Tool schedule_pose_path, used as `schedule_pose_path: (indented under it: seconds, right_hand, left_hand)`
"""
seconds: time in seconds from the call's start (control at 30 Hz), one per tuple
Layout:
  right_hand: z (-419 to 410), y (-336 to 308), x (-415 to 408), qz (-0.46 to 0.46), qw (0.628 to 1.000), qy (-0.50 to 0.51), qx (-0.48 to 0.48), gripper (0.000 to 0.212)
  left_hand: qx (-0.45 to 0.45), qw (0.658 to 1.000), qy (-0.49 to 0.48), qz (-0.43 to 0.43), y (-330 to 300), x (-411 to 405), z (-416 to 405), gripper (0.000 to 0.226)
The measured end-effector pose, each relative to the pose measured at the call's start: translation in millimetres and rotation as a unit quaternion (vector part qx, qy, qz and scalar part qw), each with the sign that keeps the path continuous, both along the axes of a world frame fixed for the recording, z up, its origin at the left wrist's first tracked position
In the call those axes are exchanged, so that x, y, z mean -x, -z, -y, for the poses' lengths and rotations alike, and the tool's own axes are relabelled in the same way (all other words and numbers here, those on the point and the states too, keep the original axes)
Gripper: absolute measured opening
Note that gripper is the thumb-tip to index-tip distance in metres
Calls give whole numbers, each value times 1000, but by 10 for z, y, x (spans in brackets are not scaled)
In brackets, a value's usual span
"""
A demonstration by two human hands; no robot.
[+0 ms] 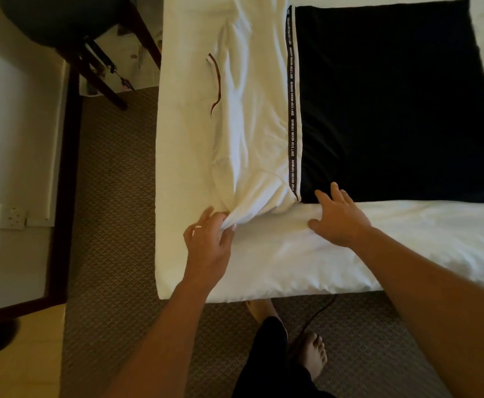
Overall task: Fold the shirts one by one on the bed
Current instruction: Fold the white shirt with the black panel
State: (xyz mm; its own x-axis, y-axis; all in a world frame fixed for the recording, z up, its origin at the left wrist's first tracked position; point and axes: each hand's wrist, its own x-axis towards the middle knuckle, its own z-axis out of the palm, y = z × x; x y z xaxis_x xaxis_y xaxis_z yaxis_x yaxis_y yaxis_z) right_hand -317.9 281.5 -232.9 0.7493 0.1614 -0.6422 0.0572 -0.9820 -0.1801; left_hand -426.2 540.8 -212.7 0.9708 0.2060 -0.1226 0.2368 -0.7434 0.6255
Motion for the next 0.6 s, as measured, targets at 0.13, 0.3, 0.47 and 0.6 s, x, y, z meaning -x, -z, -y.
schedule_pose_path:
  seconds: [0.13, 0.3, 0.47, 0.6]
  right_hand:
    - [14, 18, -48, -8, 1000, -5, 4, 84]
    - [19, 53, -34, 2, 1000, -17, 8, 83]
    - [18, 84, -66, -3, 1000, -23, 9, 83]
    - [21, 95, -75, -4, 1000, -22, 10, 83]
  left_hand:
    - [181, 975, -129, -20, -197, -145, 36, 7]
    - [292, 920, -230, -126, -303, -127, -8, 43]
    - [284, 910, -138, -267, -131, 78, -102, 31]
    - [200, 957, -28, -210, -167, 66, -35, 18]
